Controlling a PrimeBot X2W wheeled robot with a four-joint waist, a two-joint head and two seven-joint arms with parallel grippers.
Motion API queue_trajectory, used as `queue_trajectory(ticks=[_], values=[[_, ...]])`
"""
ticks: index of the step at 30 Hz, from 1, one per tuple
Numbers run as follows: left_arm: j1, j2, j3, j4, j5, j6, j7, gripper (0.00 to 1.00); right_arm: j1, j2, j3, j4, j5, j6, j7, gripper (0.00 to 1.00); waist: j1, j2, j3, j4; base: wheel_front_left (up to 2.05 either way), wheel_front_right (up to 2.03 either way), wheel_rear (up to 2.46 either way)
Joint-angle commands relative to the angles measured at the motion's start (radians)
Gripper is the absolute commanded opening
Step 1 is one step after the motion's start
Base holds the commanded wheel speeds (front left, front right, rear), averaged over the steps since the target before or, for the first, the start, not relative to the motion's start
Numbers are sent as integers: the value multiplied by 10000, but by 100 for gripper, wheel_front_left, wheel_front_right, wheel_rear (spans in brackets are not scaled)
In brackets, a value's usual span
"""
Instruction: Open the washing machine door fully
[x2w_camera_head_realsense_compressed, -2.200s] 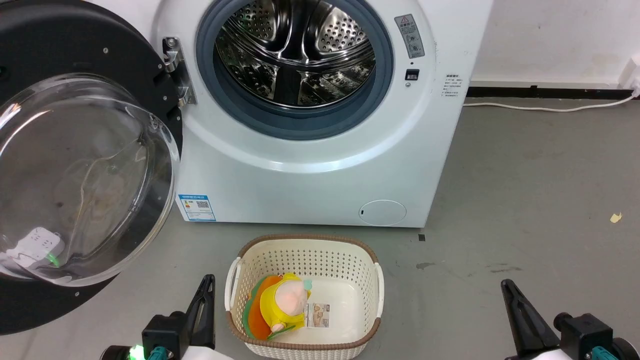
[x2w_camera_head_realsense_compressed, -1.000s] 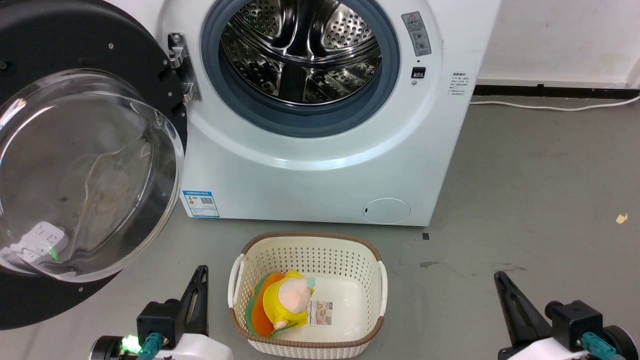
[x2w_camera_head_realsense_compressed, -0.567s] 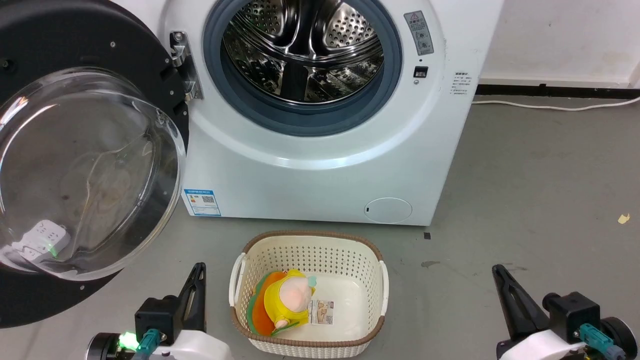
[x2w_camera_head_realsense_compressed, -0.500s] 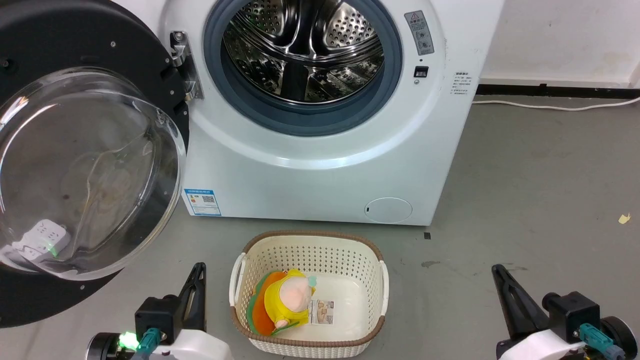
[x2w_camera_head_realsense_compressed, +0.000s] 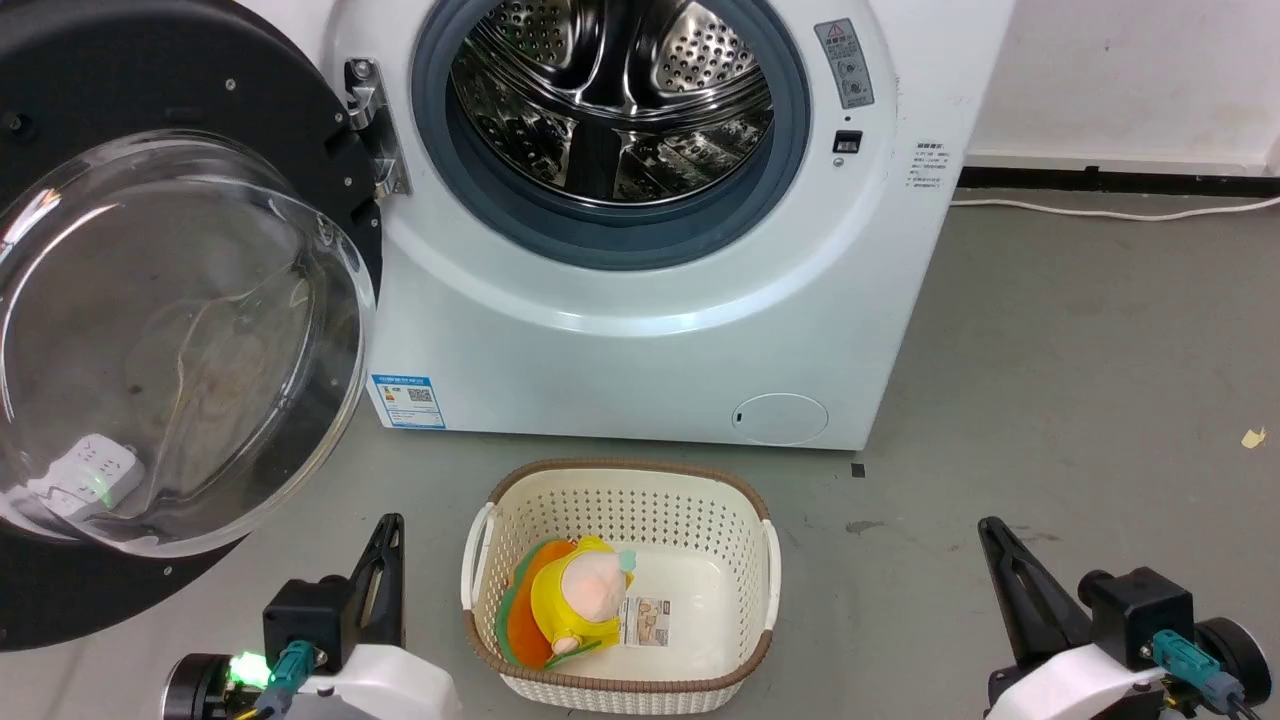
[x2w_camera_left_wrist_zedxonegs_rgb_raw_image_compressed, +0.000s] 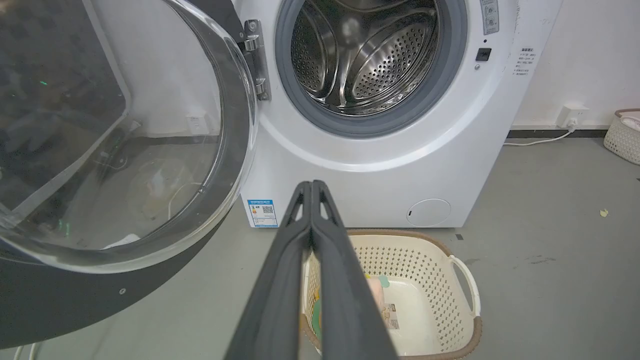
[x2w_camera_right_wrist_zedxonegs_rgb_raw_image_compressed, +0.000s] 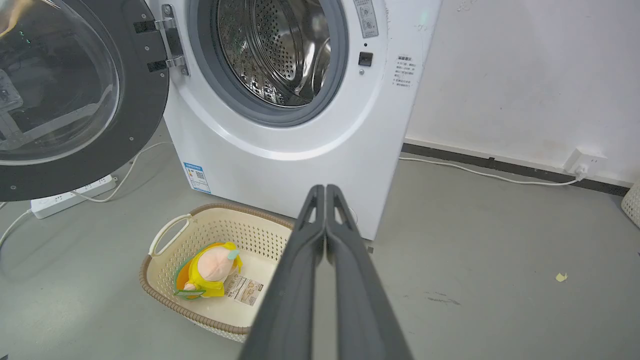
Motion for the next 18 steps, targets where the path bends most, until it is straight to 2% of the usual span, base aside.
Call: queue_trajectory(ticks=[1, 18], values=[[-108, -68, 44, -82, 120, -43, 73, 0, -145, 44, 32, -89, -72, 7, 93, 0, 0, 0, 4, 8, 0, 0, 0], [-192, -144, 236, -245, 304, -134, 400, 0, -296, 50, 106, -219, -143, 8, 404, 0, 0, 0, 39, 66, 0, 0, 0]])
